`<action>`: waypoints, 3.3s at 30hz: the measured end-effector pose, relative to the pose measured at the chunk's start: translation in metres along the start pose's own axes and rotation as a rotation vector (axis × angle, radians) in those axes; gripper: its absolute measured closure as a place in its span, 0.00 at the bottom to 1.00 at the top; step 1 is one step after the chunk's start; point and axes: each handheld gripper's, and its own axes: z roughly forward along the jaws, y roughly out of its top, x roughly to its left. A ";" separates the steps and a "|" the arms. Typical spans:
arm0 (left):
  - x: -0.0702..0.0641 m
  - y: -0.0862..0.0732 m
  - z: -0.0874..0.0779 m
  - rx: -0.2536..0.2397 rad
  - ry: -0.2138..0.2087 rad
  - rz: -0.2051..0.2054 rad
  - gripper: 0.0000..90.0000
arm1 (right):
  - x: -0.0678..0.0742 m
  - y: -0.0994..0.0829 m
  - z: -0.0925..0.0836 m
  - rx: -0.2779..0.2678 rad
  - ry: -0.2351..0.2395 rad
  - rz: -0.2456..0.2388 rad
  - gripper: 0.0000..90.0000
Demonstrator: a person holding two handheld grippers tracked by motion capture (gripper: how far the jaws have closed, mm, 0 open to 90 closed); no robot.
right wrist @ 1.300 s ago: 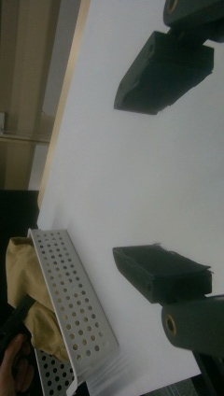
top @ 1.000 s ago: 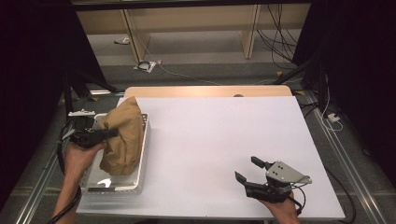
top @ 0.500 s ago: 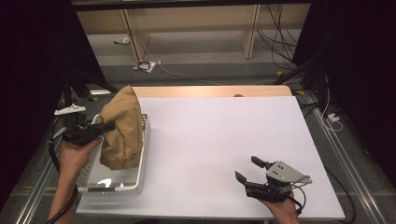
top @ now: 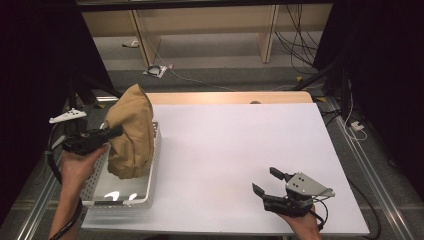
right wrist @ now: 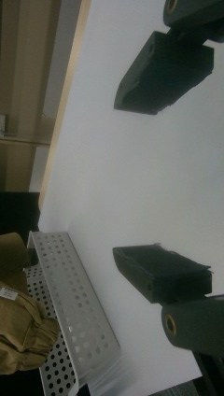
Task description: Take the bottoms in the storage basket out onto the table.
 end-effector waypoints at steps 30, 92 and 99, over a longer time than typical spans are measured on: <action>-0.043 0.009 -0.005 -0.067 -0.095 0.065 0.91 | -0.001 0.000 -0.001 0.001 -0.004 0.001 0.28; -0.154 -0.002 0.110 0.044 -0.320 0.169 0.91 | -0.010 -0.001 -0.007 -0.008 -0.035 0.015 0.28; -0.168 -0.005 0.126 0.065 -0.346 0.170 0.91 | -0.012 -0.001 -0.009 -0.019 -0.037 0.020 0.28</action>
